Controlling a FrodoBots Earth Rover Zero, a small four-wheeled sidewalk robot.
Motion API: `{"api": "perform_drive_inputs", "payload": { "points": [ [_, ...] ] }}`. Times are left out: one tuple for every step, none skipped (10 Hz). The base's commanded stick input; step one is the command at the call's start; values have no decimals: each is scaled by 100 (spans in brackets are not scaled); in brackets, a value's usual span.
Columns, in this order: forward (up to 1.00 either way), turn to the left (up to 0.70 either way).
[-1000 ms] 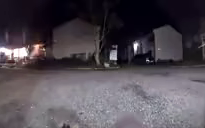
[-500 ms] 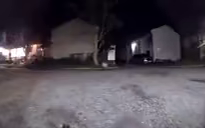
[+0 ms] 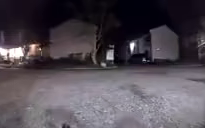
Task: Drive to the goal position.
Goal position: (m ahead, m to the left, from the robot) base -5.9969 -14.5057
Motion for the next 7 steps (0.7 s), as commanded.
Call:
{"api": "perform_drive_inputs", "payload": {
  "points": [
    [0,-45],
    [0,-45],
    [0,-45],
    [0,-45],
    [0,-45],
    [0,-45],
    [0,-45]
  ]
}}
